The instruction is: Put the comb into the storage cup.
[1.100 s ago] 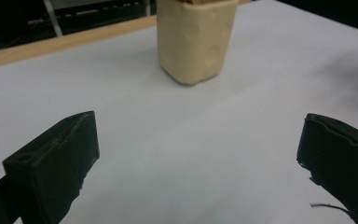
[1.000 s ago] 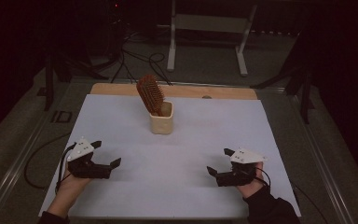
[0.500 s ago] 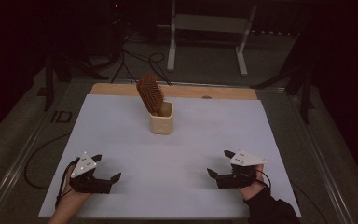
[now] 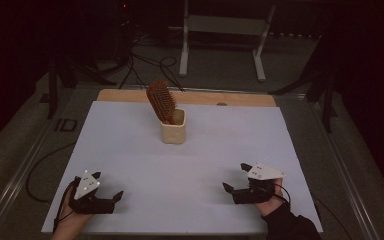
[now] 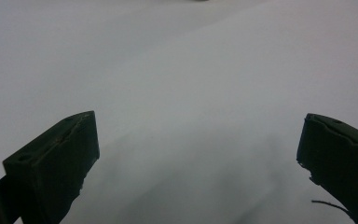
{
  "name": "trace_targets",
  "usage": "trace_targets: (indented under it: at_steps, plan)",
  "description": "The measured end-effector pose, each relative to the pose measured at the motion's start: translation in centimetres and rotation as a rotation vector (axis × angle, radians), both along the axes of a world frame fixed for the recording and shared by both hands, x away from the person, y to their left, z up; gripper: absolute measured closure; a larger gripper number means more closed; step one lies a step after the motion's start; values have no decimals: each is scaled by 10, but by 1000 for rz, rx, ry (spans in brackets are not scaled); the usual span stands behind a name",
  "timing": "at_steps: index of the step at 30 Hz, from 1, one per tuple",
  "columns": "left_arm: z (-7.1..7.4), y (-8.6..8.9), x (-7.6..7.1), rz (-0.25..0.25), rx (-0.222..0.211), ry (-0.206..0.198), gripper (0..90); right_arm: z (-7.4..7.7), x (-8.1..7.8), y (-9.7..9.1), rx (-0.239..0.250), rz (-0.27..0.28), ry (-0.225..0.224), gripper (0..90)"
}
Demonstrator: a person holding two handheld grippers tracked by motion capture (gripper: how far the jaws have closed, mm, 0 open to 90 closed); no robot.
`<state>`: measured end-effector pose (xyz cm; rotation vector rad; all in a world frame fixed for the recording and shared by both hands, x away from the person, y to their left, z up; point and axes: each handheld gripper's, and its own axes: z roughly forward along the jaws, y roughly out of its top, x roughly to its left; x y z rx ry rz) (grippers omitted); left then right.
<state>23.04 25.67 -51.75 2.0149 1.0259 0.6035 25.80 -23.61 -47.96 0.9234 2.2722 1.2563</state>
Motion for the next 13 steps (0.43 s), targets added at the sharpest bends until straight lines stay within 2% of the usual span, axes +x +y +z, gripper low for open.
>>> trace_targets:
  at_steps: [3, 5, 13]
  plan:
    - [-1, 0, 1, 14, -10, -8, 0, -1, 0, 1, -7, 4, 2, 83]
    - [-1, -1, 0, 20, 5, -13, 0, -2, 1, 1, -6, 3, 2, 83]
    - [-1, -1, -1, 5, -21, -15, 0, -3, 2, 0, -8, 7, 15, 83]
